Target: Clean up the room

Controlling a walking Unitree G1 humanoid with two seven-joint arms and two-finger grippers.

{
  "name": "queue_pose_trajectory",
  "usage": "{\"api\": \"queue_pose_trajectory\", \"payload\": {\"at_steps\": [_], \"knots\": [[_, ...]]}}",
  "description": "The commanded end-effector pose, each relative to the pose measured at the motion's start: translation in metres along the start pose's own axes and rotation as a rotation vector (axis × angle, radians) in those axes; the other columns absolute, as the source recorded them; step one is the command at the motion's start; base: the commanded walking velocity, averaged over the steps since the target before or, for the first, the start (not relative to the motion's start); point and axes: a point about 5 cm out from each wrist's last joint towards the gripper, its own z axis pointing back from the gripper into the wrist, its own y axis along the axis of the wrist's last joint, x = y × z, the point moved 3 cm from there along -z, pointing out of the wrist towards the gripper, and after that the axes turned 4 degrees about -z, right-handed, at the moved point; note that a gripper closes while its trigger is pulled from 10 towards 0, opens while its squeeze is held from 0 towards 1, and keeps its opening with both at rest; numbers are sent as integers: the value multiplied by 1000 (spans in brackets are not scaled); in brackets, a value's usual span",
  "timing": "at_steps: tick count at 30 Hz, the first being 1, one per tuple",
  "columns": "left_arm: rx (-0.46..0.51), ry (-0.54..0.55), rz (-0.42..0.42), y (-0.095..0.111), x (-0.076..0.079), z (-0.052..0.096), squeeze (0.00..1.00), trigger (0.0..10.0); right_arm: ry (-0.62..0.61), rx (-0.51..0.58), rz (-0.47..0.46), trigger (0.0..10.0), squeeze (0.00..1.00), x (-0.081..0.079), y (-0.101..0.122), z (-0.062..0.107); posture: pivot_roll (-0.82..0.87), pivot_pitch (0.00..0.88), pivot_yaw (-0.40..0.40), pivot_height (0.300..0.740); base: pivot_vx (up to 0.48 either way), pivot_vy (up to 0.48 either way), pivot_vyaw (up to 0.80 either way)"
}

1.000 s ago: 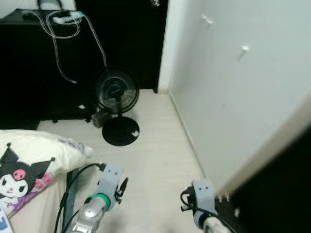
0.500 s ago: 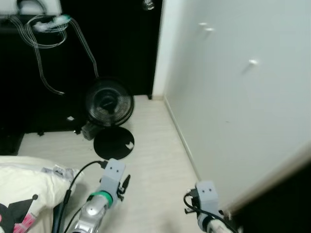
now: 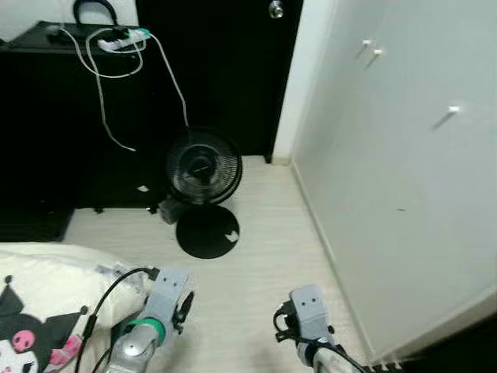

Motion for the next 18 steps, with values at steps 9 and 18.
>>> {"api": "queue_pose_trajectory", "payload": {"at_steps": [9,18], "knots": [[-106,-12,-13,-33,0,14,0,10000,17,216,-55,10000,0,-6,57,-16,-49,24,25,740,0,0,800],[-59,-8,-3,-18,3,7,0,10000,69,317,-85,10000,0,-17,86,-22,-40,14,24,740,0,0,800]]}}
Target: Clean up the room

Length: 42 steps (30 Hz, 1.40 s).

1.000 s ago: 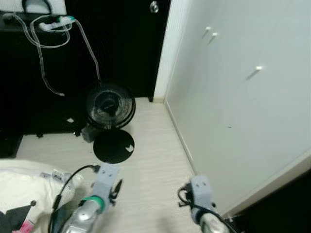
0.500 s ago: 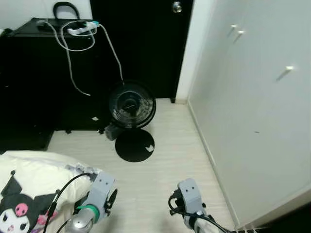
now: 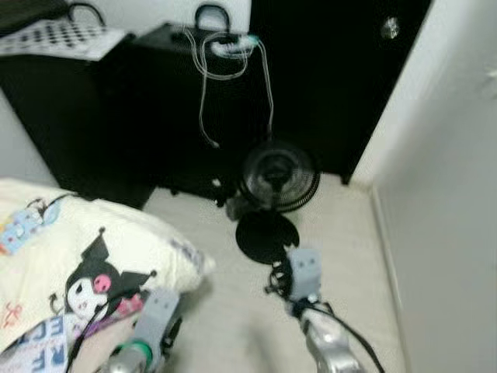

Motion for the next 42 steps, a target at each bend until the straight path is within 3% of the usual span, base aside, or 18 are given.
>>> {"api": "queue_pose_trajectory", "payload": {"at_steps": [1,6,10,11,15,17,23,42], "knots": [[3,-12,-1,1,4,-1,0,10000,13,-3,-13,10000,0,-2,-1,2,-40,14,24,740,0,0,800],[22,14,-6,5,-1,-1,0,10000,79,46,-44,10000,0,-14,9,0,-40,14,24,740,0,0,800],[60,170,-54,14,-24,-1,0,10000,146,79,-84,10000,0,-25,16,1,-43,12,31,740,0,0,800],[60,170,-54,14,-24,-1,0,10000,146,79,-84,10000,0,-25,16,1,-43,12,31,740,0,0,800],[79,347,-86,22,-54,4,0,10000,203,107,-151,10000,0,-32,25,3,-40,13,31,740,0,0,800],[79,347,-86,22,-54,4,0,10000,203,107,-151,10000,0,-32,25,3,-40,13,31,740,0,0,800],[129,469,-90,36,-75,10,0,10000,275,156,-216,10000,0,-41,43,3,-35,19,35,740,0,0,800],[140,543,-74,42,-77,13,0,10000,312,129,-279,10000,0,-46,43,9,-28,32,34,740,0,0,800]]}}
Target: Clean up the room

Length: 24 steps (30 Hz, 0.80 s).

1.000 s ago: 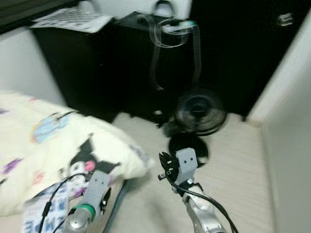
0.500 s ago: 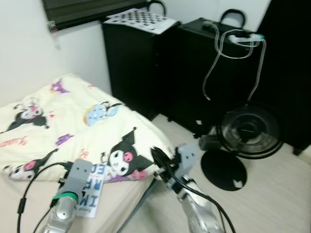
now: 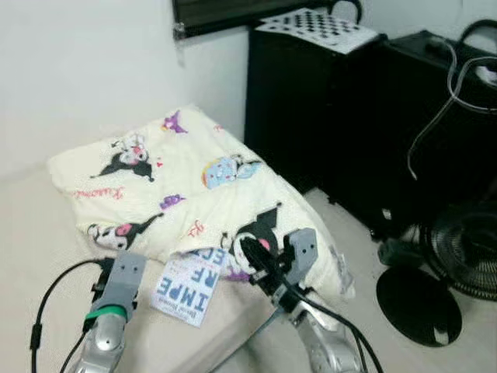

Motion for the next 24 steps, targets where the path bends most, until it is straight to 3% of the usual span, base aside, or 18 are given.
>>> {"api": "queue_pose_trajectory", "payload": {"at_steps": [1,13,24], "knots": [[-31,-1,-10,-7,0,3,0,10000,-12,-1,-41,10000,0,-3,-4,2,-27,32,36,740,0,0,800],[-21,-19,-5,-2,3,1,0,10000,-70,-34,-62,10000,0,6,-12,6,-23,33,41,740,0,0,749],[-21,-50,1,1,9,1,0,10000,-195,-94,-45,10000,0,25,-24,15,-22,33,40,740,0,0,0]]}}
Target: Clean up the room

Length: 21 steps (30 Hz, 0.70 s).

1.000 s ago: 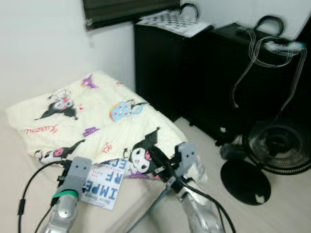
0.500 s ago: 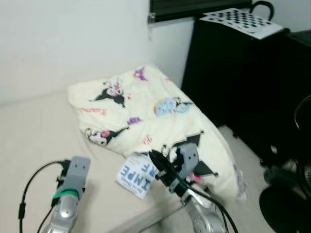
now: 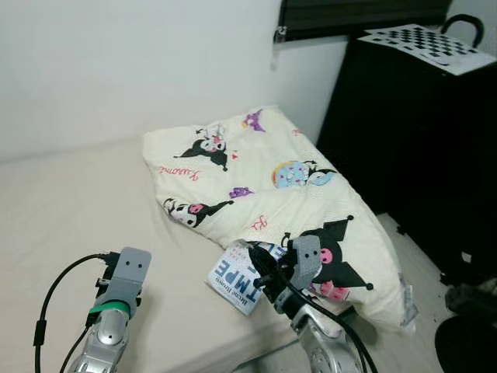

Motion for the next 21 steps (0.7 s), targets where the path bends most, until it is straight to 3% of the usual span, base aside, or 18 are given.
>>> {"api": "queue_pose_trajectory", "payload": {"at_steps": [1,12,21], "knots": [[-20,-13,-1,-3,3,1,0,10000,-27,-23,-9,10000,0,4,-6,2,-22,33,40,740,0,0,0],[-19,-29,5,-3,4,1,0,10000,-46,-37,-8,10000,0,7,-10,2,-22,33,40,740,0,0,0],[-19,-40,14,-4,5,2,0,10000,-47,-46,-1,10000,0,7,-13,3,-24,34,40,740,-340,0,0]]}}
